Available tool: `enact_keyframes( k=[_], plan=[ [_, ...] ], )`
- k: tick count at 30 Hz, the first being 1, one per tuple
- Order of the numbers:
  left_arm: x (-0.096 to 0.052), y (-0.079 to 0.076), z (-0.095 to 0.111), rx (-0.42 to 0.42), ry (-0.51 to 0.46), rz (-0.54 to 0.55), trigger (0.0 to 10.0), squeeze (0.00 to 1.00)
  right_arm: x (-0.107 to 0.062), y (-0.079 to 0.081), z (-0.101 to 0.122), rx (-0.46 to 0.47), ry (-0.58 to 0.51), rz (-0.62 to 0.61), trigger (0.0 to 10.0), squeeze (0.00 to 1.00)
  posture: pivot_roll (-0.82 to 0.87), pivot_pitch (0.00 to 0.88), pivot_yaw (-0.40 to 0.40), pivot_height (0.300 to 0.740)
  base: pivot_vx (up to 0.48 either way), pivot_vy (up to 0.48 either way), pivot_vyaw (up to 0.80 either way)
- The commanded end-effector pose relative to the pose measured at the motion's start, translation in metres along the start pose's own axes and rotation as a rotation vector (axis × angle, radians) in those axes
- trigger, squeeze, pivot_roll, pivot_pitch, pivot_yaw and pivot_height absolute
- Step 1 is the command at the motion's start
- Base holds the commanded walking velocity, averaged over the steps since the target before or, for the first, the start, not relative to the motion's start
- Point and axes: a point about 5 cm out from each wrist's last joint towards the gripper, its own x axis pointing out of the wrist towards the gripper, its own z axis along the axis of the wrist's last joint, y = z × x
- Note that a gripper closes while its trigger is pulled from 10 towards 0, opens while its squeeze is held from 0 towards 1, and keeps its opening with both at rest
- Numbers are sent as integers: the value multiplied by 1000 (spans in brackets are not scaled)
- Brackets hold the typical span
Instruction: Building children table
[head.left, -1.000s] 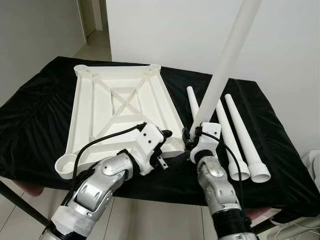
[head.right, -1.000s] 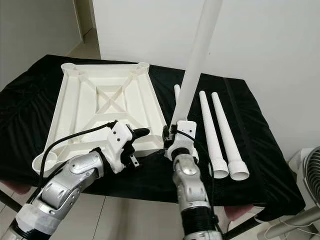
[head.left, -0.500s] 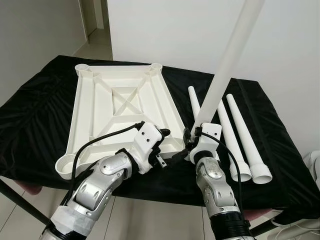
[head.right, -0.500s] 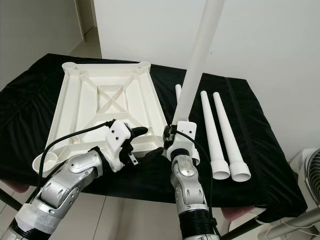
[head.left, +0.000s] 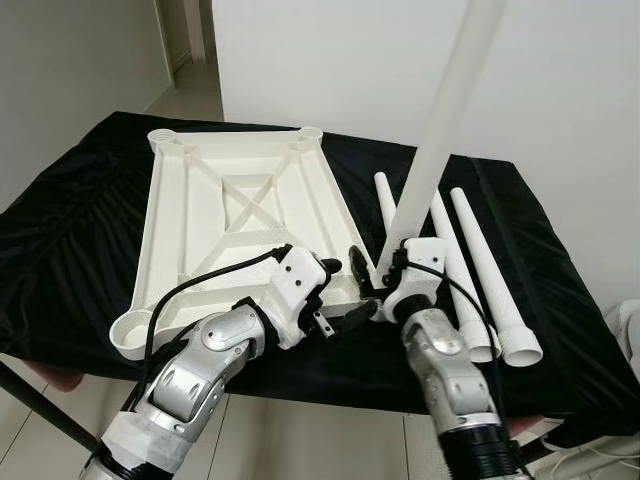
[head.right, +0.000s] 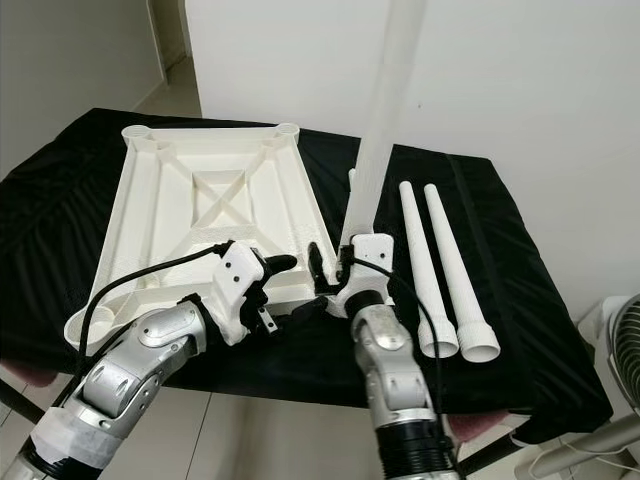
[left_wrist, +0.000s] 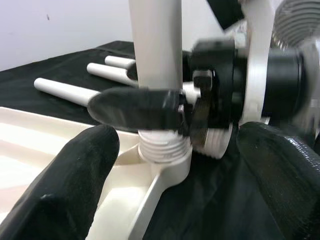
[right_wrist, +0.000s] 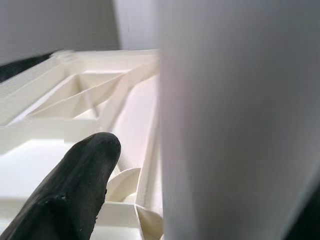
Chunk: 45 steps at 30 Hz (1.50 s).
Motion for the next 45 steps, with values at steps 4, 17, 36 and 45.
enact_keyframes(
  k=[4,17,36,45],
  plan=[
    [-1,-12,-10,-4,38,-86,10000,0,8,-10,-1,-37,35,92,10000,0,-60,0,-49,740,0,0,0],
    [-10,-14,-10,-4,45,-112,10000,0,6,-20,-11,-34,77,174,0,0,-38,0,-59,740,0,0,0],
    [-6,-13,-8,4,39,-108,10000,0,1,-15,-34,97,163,-204,10000,0,-47,0,-53,740,0,0,0],
    [-5,-10,-9,14,39,-75,10000,0,-2,3,-35,113,165,-399,10000,0,-42,0,-70,740,0,0,0]
  ],
)
